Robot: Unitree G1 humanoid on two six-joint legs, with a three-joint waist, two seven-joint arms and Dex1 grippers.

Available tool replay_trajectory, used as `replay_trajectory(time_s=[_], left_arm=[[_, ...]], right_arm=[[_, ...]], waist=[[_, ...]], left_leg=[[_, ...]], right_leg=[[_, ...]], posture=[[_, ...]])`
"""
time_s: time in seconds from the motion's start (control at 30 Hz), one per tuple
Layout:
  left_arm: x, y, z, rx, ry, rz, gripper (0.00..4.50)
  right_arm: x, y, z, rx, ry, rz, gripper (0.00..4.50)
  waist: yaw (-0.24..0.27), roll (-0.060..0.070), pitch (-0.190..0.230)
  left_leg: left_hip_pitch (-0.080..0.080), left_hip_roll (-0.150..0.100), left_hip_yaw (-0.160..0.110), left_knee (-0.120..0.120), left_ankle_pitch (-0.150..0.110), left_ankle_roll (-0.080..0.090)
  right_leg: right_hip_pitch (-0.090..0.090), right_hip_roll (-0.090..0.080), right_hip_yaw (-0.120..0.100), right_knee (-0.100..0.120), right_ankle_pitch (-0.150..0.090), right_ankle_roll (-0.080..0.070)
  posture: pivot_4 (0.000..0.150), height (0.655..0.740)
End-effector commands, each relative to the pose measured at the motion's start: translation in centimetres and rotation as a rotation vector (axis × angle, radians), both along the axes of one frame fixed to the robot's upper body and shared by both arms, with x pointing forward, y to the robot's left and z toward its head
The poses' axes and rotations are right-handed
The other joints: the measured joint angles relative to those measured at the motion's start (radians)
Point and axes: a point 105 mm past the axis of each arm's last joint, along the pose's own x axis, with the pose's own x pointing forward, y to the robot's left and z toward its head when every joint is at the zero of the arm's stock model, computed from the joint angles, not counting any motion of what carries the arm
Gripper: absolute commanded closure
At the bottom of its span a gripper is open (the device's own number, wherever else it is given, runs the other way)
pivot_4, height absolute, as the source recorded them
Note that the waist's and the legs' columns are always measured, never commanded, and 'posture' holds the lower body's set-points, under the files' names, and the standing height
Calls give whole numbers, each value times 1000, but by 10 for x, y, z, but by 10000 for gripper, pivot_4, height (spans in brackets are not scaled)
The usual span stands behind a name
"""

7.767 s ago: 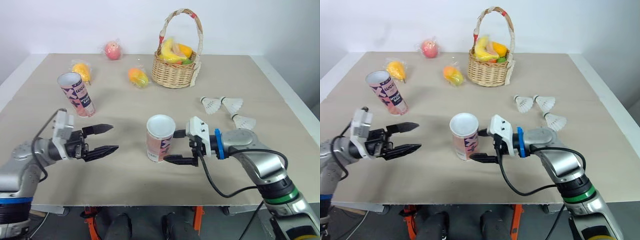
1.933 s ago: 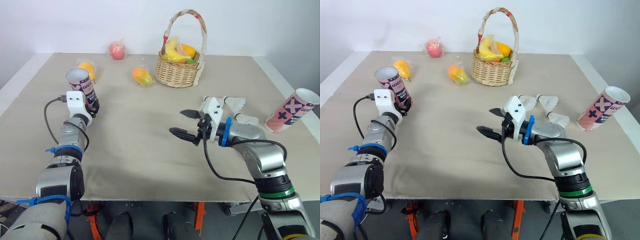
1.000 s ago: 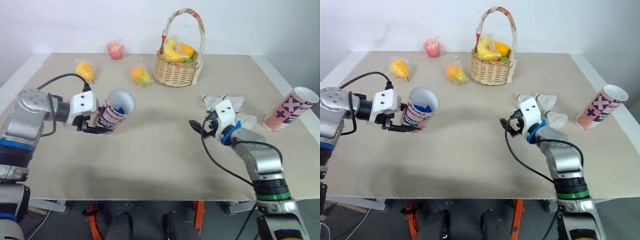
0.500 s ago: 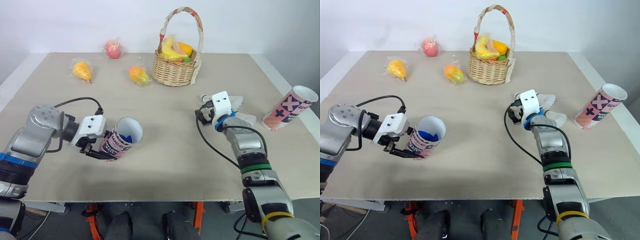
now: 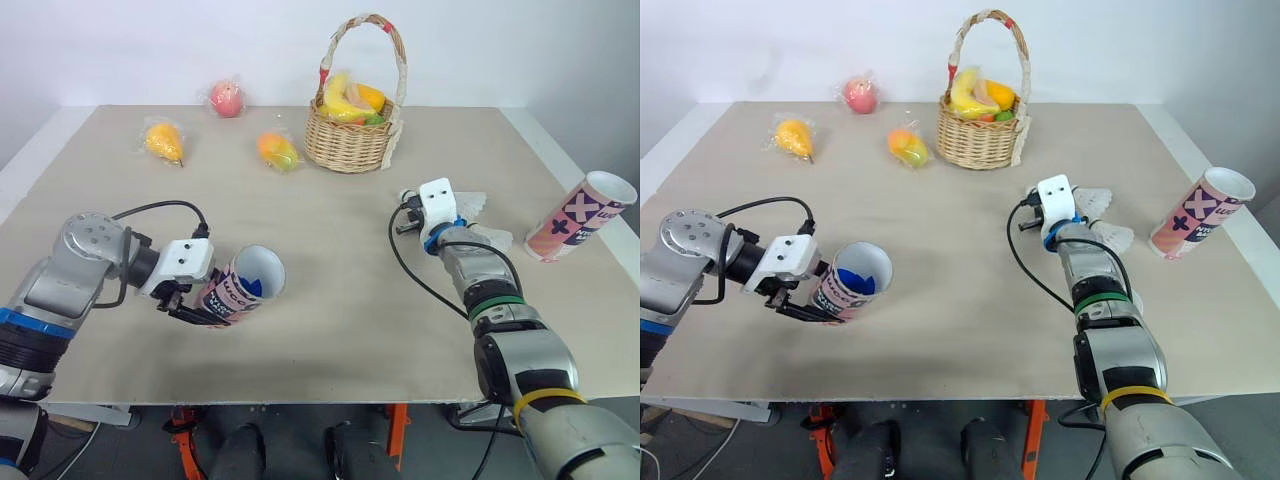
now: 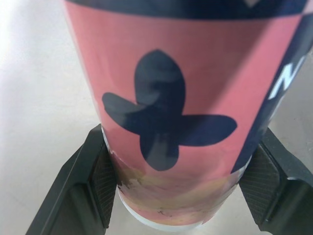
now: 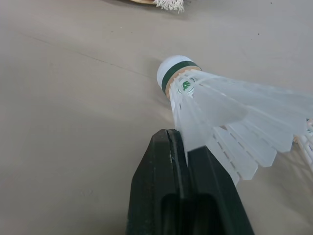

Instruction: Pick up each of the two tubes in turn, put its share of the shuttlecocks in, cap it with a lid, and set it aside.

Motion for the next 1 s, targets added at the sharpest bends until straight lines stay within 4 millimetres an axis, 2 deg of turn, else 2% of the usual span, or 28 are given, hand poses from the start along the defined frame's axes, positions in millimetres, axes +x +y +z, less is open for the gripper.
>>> replay_trajectory(time_s=[0.03, 0.13, 0.23, 0.3, 0.4, 0.53, 0.67, 0.77, 1.0], left_arm=[[-9, -5, -22, 69, 44, -49, 13108], [-11, -7, -24, 58, 54, -59, 13108], [-11, -7, -25, 58, 55, -60, 13108], [-11, -7, -26, 57, 53, -62, 13108], [-10, -7, -27, 55, 52, -64, 13108], [-5, -7, -28, 55, 42, -64, 13108], [0, -8, -28, 52, 35, -65, 13108], [2, -9, -27, 49, 33, -65, 13108], [5, -12, -25, 36, 27, -60, 13108]], right_arm=[[0, 19, 30, 51, -96, 122, 44525], [-12, 27, 45, 62, -153, 218, 44525], [-40, 39, 73, 51, -239, 378, 44525], [-89, 56, 98, -6, -293, 648, 44525], [-139, 71, 106, -107, -274, 884, 44525], [-185, 89, 106, -305, -205, 1131, 44525], [-194, 112, 104, -423, -194, 1235, 44525], [-194, 126, 98, -507, -190, 1292, 44525], [-195, 147, 97, -574, -214, 1374, 44525]], waist=[[0, 1, 0], [2, 4, -2], [8, 5, -3], [16, 7, -3], [17, 11, -5], [11, 13, -6], [7, 13, -7], [7, 14, -7], [15, 13, -7]], left_leg=[[0, 0, 0, 0, 0, 0], [2, 0, 0, 0, 0, 0], [2, 0, -1, 0, 0, 0], [2, -1, -1, 0, 0, 1], [2, -2, -1, 2, -4, 4], [10, -1, -1, 2, -4, 5], [19, 0, 1, 3, -4, 5], [19, 0, 2, 3, -2, 6], [17, 0, 4, 3, -2, 6]], right_leg=[[0, 0, 0, 0, 0, 0], [1, 0, 0, 0, 0, 1], [2, 0, 0, 0, -1, 1], [2, -1, -1, 0, -1, 1], [4, -2, -1, 0, -2, 2], [10, -1, -1, 0, -6, 7], [18, -1, -1, 0, -9, 0], [18, -1, 0, 0, -9, 0], [17, -2, 1, 0, -8, 2]], posture=[[1500, 7400], [1500, 7400], [1500, 7400], [1500, 7400], [1500, 7400], [1500, 7400], [1500, 7400], [1500, 7400], [1500, 7400]])
